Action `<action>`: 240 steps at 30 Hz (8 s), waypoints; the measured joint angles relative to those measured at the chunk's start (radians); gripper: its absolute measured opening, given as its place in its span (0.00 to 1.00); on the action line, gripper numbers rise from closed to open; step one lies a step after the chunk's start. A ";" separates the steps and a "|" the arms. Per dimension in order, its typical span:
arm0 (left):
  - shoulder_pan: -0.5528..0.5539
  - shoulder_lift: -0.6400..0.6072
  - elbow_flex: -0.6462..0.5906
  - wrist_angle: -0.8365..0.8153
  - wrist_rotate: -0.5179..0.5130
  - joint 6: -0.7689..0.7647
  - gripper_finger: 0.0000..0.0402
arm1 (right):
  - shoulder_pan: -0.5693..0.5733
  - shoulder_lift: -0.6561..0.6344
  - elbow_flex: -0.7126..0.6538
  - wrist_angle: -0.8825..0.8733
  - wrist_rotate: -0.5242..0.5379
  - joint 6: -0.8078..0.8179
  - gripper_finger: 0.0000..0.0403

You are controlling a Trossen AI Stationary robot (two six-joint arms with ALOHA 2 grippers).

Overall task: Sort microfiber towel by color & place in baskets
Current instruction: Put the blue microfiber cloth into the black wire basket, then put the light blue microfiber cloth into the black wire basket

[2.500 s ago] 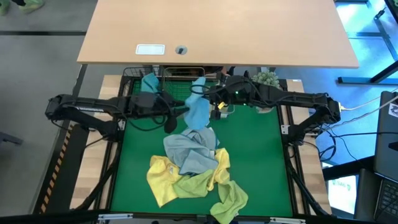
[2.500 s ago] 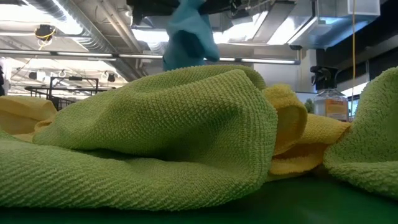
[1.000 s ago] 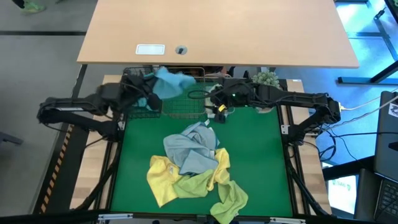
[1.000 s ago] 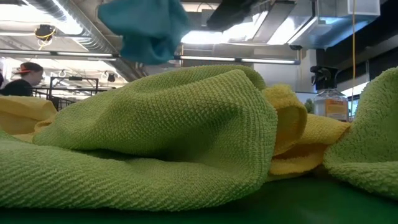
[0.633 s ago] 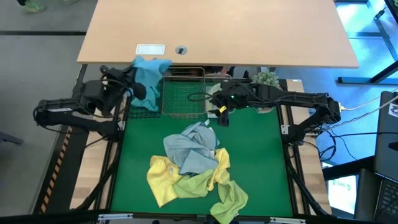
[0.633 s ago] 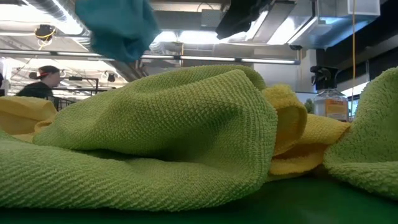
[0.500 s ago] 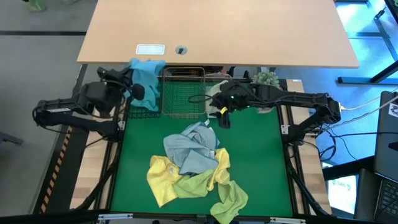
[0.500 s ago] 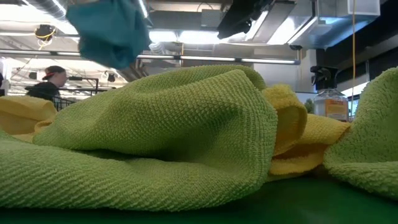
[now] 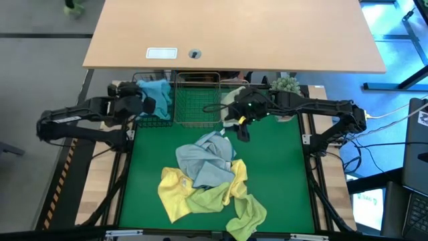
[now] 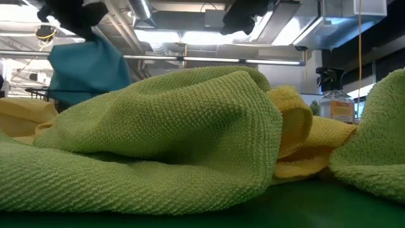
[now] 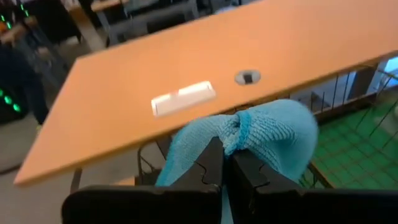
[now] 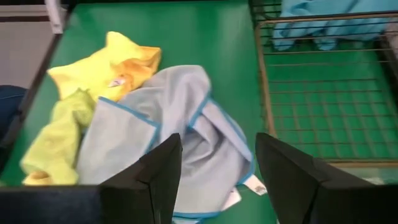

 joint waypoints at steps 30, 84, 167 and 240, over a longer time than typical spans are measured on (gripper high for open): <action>0.217 0.050 -0.128 0.104 0.159 0.003 0.40 | 0.284 0.000 0.000 -0.104 0.017 0.071 0.51; -0.330 0.726 -0.128 1.017 1.028 0.363 0.42 | 0.543 0.001 -0.001 -0.282 0.167 0.361 0.51; -0.164 -0.015 0.194 0.932 0.104 0.825 0.00 | 0.569 0.001 -0.001 -0.285 0.253 0.359 0.51; 0.461 -0.055 -0.385 0.674 0.632 0.284 0.42 | 0.631 0.001 -0.096 -0.192 0.163 0.589 0.51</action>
